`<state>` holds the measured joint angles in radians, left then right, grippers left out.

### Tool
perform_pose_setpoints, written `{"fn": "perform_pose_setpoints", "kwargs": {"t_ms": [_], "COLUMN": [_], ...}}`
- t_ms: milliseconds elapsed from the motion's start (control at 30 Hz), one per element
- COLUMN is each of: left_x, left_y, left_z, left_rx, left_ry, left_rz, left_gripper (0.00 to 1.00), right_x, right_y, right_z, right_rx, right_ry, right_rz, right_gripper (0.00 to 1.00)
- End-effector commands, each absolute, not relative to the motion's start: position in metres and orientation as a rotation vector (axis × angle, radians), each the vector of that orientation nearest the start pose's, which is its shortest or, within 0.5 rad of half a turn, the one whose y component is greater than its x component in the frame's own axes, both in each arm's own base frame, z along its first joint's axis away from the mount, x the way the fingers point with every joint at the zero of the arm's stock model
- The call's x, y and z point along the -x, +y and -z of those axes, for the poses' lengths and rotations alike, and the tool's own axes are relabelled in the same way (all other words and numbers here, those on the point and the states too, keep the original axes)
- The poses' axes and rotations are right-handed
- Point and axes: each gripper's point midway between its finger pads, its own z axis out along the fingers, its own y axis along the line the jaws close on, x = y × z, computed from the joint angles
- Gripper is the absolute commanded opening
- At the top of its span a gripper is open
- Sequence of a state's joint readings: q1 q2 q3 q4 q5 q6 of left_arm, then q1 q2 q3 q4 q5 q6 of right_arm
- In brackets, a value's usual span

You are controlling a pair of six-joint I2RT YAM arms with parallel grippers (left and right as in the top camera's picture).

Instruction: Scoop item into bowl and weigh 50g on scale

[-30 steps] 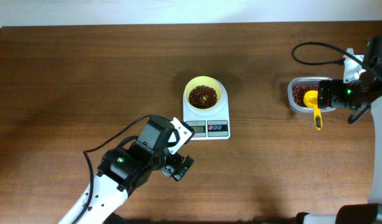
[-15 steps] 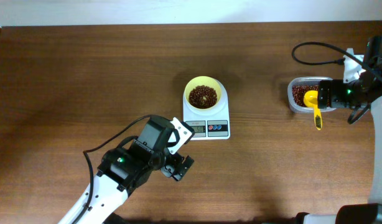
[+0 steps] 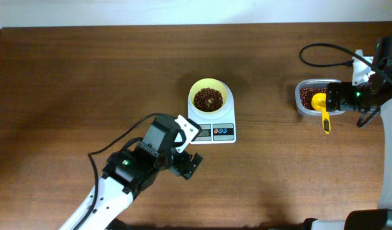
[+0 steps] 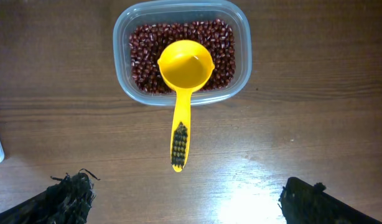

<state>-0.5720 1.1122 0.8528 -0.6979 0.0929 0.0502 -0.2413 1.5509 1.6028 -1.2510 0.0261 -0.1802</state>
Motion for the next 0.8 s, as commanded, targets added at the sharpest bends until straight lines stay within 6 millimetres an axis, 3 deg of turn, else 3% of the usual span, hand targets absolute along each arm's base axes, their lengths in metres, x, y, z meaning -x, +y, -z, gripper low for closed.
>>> {"fn": "perform_pose_setpoints", "kwargs": {"t_ms": [0, 100, 167, 267, 500, 700, 767], "left_x": [-0.255, -0.26, -0.264, -0.267, -0.269, -0.269, -0.268], "left_y": [-0.176, -0.18, -0.183, -0.193, -0.193, -0.209, -0.206], "left_z": [-0.125, -0.098, -0.072, -0.057, -0.058, -0.068, -0.071], "left_rx": [-0.547, -0.395, -0.206, -0.164, -0.19, -0.369, -0.312], "left_ry": [2.546, 2.66, 2.757, 2.784, 2.772, 2.695, 2.701], "left_rz": [0.345, 0.356, 0.367, 0.373, 0.358, 0.29, 0.228], "left_gripper": [0.99, 0.99, 0.99, 0.99, 0.99, 0.99, 0.99], "right_x": [-0.336, -0.336, -0.336, -0.336, -0.336, -0.336, -0.336], "right_y": [-0.087, -0.087, -0.087, -0.087, -0.087, -0.087, -0.087], "right_z": [-0.229, -0.229, -0.229, -0.229, -0.229, -0.229, -0.229], "right_rx": [-0.089, -0.088, -0.089, -0.088, -0.089, -0.089, -0.089], "right_ry": [2.756, 2.756, 2.756, 2.756, 2.756, 2.756, 2.756], "right_rz": [0.161, 0.161, 0.161, 0.161, 0.161, 0.161, 0.161], "right_gripper": [0.99, 0.99, 0.99, 0.99, 0.99, 0.99, 0.99]}}
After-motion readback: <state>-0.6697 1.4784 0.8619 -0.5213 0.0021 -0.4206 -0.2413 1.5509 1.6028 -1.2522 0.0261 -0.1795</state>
